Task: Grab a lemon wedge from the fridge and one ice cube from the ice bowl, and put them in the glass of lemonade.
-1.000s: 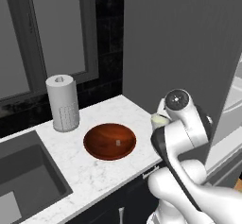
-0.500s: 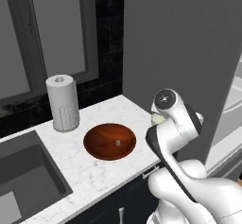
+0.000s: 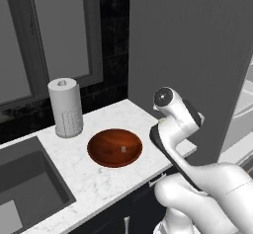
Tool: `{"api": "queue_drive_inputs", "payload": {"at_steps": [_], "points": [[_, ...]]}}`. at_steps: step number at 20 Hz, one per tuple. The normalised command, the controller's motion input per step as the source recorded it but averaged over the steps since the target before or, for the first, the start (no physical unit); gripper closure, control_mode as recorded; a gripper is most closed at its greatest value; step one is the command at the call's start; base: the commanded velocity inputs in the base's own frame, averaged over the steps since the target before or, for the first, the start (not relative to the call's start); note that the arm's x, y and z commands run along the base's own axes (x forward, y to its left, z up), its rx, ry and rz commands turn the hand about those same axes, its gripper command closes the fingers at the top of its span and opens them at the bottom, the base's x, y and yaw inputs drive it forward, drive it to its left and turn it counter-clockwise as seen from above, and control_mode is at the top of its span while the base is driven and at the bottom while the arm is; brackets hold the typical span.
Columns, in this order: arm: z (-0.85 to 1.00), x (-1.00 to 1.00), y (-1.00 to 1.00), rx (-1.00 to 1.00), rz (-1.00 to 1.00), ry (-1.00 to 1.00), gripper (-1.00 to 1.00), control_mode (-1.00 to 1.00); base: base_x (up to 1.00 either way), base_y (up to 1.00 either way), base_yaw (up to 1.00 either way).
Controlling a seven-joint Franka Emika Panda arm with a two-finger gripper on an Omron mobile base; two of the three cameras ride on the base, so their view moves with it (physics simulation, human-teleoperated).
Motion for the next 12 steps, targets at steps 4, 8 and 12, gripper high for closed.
{"api": "queue_drive_inputs", "payload": {"at_steps": [4,8,12], "points": [[-0.19,0.32,0.00,0.00,0.00,-0.01,1.00,-1.00,0.00,0.00,0.00],[-0.29,0.41,0.00,-0.01,0.00,-0.03,1.00,-1.00,0.00,0.00,0.00],[-0.32,0.41,0.00,-0.03,0.00,-0.03,1.00,-1.00,0.00,0.00,0.00]]}}
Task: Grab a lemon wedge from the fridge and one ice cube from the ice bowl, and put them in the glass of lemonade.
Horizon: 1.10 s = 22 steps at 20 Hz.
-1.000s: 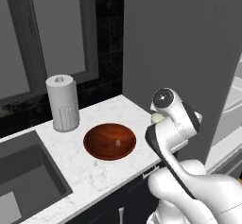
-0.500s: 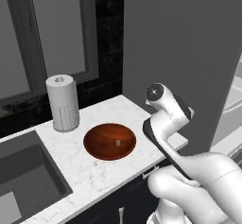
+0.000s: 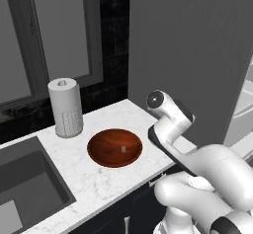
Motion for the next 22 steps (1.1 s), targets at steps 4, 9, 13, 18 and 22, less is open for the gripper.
{"api": "queue_drive_inputs", "payload": {"at_steps": [4,9,13,18,22], "points": [[-0.25,0.36,-0.05,-0.02,0.00,0.00,1.00,-1.00,0.00,0.00,0.00],[-0.20,0.43,-0.05,-0.01,0.00,0.00,1.00,-1.00,0.00,0.00,0.00],[-0.19,0.53,0.00,-0.01,0.00,0.00,1.00,-1.00,0.00,0.00,0.00],[-0.21,0.42,-0.02,-0.01,0.00,0.00,1.00,-1.00,0.00,0.00,0.00],[-0.25,0.35,-0.04,-0.02,0.00,0.00,1.00,-1.00,0.00,0.00,0.00]]}}
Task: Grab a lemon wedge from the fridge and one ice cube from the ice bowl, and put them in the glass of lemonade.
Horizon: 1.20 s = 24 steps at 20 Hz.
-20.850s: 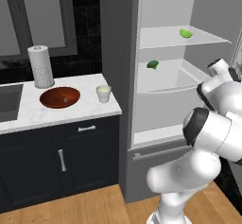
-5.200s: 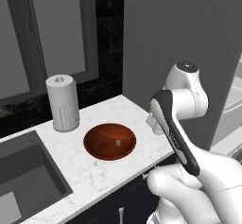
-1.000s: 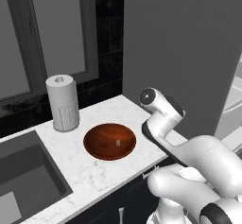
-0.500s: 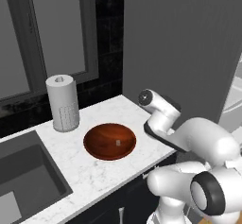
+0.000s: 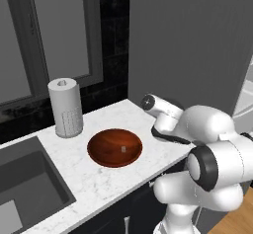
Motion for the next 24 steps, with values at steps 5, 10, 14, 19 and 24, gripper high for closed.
{"api": "queue_drive_inputs", "payload": {"at_steps": [5,10,14,19,24], "points": [[-0.29,0.23,-0.07,-0.03,0.00,0.00,1.00,-1.00,0.00,0.00,0.00],[-0.27,0.23,-0.06,-0.03,0.00,0.00,1.00,-1.00,0.00,0.00,0.00],[-0.17,0.28,-0.09,-0.01,0.00,0.00,1.00,-1.00,0.00,0.00,0.00],[-0.20,0.21,-0.05,-0.02,0.00,0.00,1.00,-1.00,0.00,0.00,0.00],[0.09,-0.32,0.00,0.00,0.00,-0.03,-1.00,-1.00,0.00,0.00,0.00]]}}
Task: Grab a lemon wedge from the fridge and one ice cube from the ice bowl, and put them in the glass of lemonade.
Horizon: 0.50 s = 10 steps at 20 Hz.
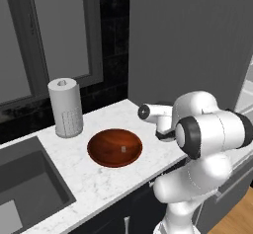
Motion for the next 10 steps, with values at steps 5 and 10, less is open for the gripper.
{"api": "queue_drive_inputs", "payload": {"at_steps": [5,10], "points": [[0.61,-0.43,0.00,0.00,0.01,-0.15,-1.00,-1.00,0.00,0.00,0.00],[0.95,-0.31,0.15,0.00,0.01,-0.20,-1.00,-1.00,0.00,0.00,0.00]]}}
